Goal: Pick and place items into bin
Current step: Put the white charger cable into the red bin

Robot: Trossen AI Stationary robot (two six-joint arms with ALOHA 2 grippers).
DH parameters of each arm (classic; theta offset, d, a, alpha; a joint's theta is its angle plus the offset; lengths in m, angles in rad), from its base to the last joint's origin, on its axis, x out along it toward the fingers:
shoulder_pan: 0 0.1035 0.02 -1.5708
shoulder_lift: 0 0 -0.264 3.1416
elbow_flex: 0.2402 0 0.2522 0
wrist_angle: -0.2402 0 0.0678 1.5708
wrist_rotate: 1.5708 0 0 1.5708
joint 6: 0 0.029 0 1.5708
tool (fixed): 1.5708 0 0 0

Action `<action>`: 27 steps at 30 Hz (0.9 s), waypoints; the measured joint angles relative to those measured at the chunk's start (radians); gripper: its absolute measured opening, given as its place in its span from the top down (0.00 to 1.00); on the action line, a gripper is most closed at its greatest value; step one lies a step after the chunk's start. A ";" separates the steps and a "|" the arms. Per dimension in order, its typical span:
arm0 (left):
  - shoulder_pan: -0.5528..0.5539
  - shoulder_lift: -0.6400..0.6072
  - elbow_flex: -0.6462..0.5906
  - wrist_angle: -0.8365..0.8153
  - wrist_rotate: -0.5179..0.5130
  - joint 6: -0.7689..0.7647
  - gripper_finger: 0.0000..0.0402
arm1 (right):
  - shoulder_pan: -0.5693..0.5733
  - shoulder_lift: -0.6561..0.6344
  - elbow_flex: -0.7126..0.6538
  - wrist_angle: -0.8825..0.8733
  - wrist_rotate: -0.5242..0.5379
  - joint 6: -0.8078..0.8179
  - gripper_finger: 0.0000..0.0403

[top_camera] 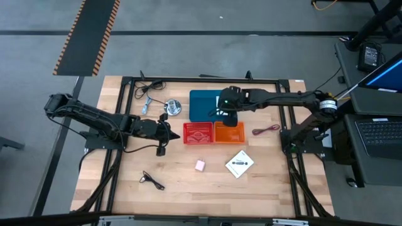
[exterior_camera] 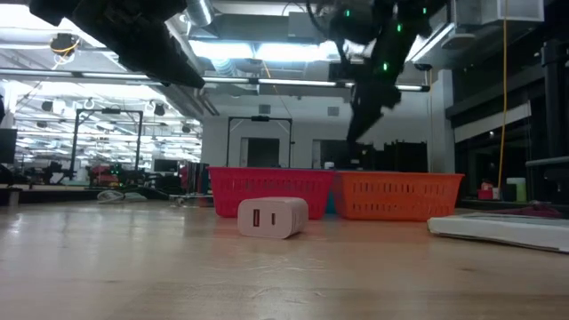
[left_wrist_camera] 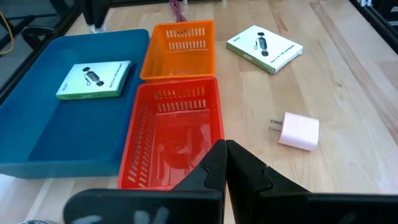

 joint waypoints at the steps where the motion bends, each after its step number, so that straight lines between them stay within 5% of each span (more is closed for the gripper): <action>1: 0.000 0.000 0.000 0.000 0.000 0.000 1.00 | 0.011 -0.005 0.017 -0.016 0.002 0.013 0.98; 13: 0.000 0.000 0.000 -0.017 0.001 0.000 1.00 | 0.252 -0.132 -0.014 0.017 0.112 0.205 1.00; 27: 0.000 0.000 0.000 -0.031 0.001 -0.040 1.00 | 0.406 -0.216 -0.489 0.923 0.120 0.195 1.00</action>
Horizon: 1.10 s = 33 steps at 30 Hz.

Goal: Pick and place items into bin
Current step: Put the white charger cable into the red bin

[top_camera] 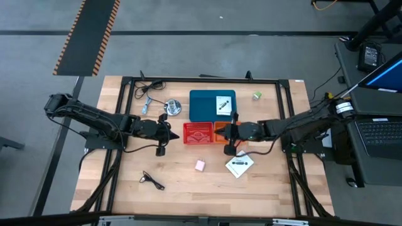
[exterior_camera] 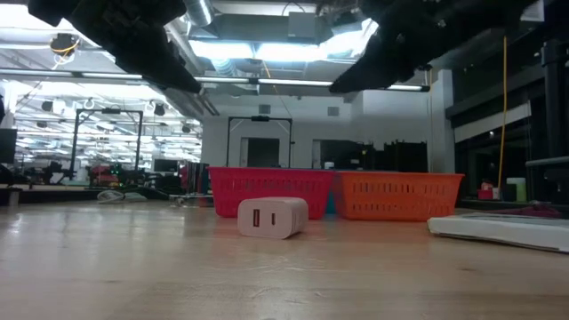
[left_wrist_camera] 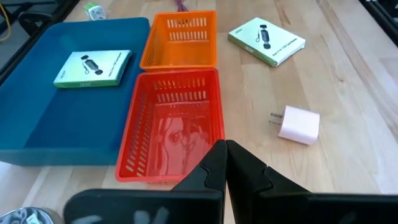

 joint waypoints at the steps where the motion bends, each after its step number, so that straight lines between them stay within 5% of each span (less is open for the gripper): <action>1: 0.000 -0.001 0.000 -0.004 0.000 -0.006 1.00 | 0.000 0.000 -0.022 0.072 0.000 -0.023 1.00; 6: 0.018 -0.003 0.007 -0.044 -0.016 -0.049 1.00 | -0.021 -0.002 -0.087 0.277 -0.068 -0.139 1.00; 20: 0.181 0.004 0.295 -0.739 -0.201 -0.414 1.00 | -0.097 0.000 -0.106 0.349 -0.139 -0.037 1.00; 33: 0.418 0.007 0.302 -0.799 -0.286 -0.402 0.93 | -0.097 0.000 -0.106 0.336 -0.139 -0.069 1.00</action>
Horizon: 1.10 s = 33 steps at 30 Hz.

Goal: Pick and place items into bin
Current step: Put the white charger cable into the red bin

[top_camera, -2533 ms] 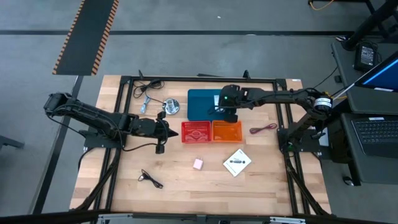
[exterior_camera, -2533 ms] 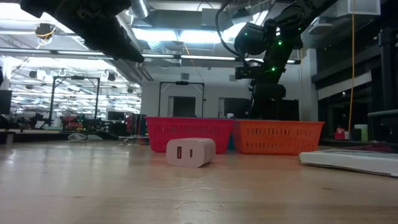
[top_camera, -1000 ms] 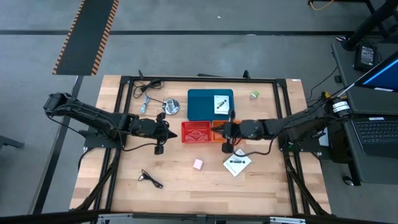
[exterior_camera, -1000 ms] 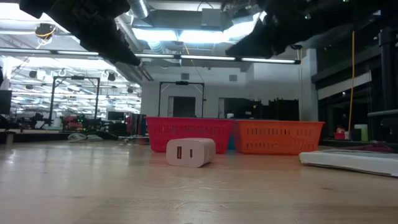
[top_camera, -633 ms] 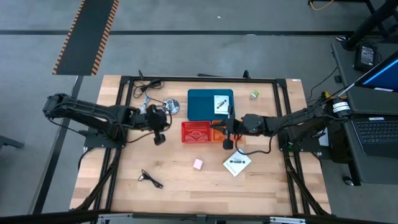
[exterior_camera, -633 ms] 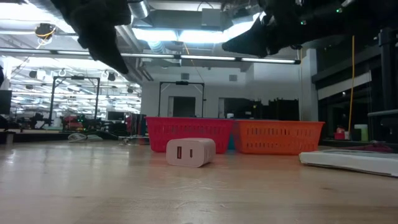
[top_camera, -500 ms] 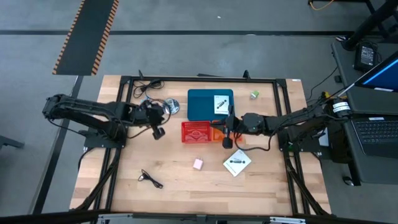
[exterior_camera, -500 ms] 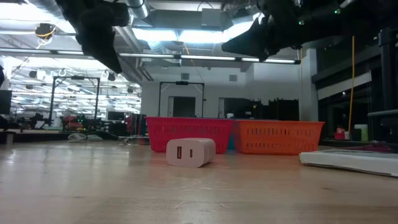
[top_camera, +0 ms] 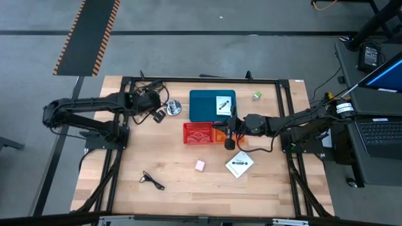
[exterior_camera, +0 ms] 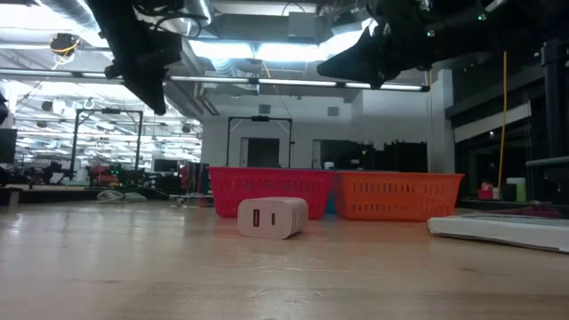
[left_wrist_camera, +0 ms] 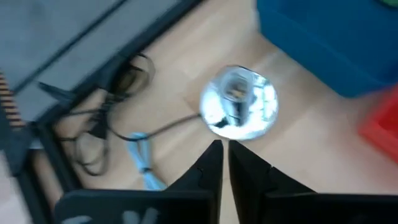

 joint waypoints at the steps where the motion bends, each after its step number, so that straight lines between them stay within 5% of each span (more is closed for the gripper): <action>1: 0.012 0.000 0.000 0.000 -0.013 0.002 0.91 | 0.000 0.000 0.000 -0.003 0.000 -0.005 1.00; 15: 0.179 0.000 -0.078 -0.016 0.061 -0.084 0.63 | 0.000 0.001 0.000 -0.017 0.000 -0.059 1.00; 25: 0.312 0.026 -0.163 0.019 0.061 -0.109 0.62 | -0.031 0.001 0.000 0.007 0.000 -0.061 1.00; 33: 0.387 0.164 -0.201 0.109 0.112 -0.045 0.61 | -0.053 0.001 0.000 0.008 0.000 -0.060 1.00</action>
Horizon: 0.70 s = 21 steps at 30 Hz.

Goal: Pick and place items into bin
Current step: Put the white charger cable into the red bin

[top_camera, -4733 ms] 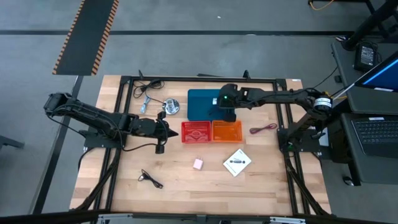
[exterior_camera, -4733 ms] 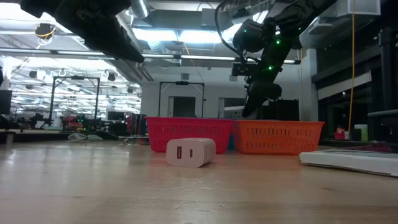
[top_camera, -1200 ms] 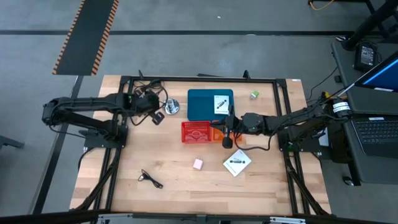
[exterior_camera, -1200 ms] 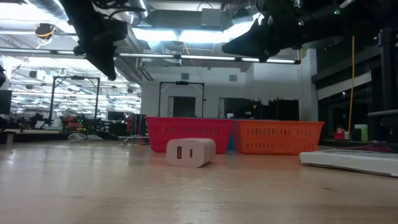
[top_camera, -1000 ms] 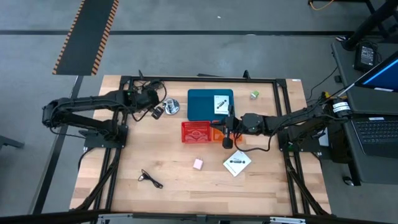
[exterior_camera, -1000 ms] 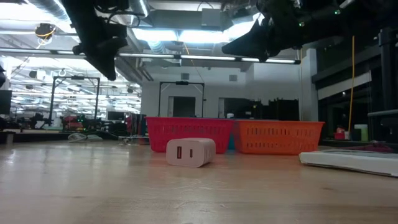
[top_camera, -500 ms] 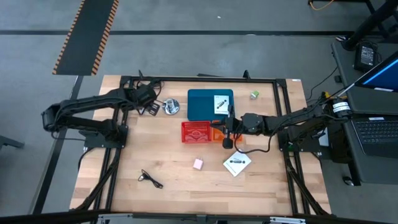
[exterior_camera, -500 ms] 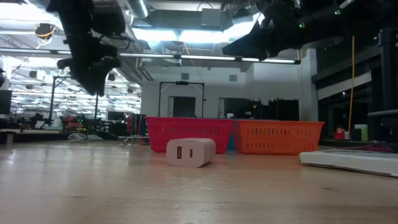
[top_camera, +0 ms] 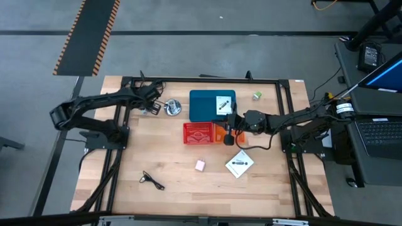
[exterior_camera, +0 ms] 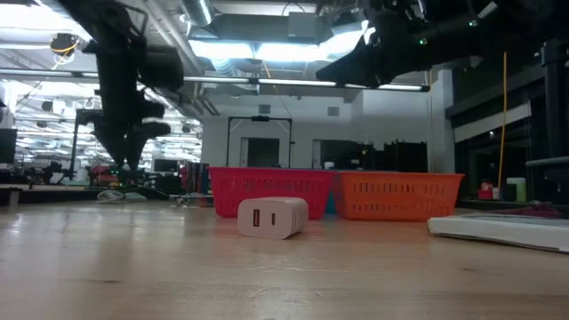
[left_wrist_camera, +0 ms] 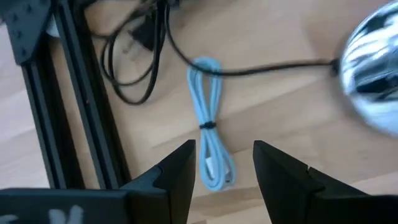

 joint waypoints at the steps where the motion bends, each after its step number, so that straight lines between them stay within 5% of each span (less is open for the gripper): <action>1: 0.010 0.021 0.000 0.002 -0.005 0.000 0.61 | 0.000 0.000 0.000 0.000 0.000 0.000 1.00; 21: 0.166 0.237 0.000 0.079 0.153 0.095 0.64 | 0.000 0.000 0.000 -0.023 -0.001 0.000 1.00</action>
